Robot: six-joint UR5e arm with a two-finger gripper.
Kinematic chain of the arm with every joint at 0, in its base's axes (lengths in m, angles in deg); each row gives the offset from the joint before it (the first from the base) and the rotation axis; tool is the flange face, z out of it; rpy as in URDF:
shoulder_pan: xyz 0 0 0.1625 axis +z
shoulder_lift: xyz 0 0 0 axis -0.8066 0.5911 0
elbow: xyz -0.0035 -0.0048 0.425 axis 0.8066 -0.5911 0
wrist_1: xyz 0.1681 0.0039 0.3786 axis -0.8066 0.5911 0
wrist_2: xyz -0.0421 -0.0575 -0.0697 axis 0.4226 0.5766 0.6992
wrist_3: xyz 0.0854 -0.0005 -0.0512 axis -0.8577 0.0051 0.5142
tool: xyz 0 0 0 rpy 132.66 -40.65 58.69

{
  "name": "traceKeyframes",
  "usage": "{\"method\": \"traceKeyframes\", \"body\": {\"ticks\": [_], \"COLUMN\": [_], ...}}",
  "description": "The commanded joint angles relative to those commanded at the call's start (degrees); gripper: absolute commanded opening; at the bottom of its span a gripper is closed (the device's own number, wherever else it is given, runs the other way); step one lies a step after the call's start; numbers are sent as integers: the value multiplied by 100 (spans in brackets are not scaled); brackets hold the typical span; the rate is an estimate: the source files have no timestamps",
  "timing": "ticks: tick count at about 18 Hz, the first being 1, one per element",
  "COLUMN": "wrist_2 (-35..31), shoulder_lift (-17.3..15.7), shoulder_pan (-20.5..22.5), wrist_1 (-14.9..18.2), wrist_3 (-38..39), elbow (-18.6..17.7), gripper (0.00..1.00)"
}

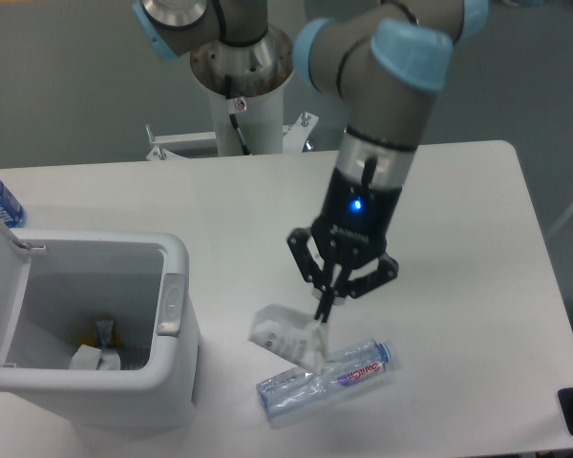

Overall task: Place the trash in the trash can
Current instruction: 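Lift the plastic bag and carry it over the white trash bin, then open the gripper to drop the bag into the bin and withdraw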

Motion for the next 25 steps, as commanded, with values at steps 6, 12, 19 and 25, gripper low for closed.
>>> {"method": "traceKeyframes", "body": {"ticks": [6,12,19,25], "wrist_2": [-26,0,-9,105], "shoulder_lift": [-203,-159,96,166], "shoulder_pan": [-703,-1144,-1048,-354], "wrist_1": [-9,-18,-114,-387], "wrist_3": [386,712,1047,1590], "elbow": [-70,-228,-167,254], "gripper": [0,30,100,100]}}
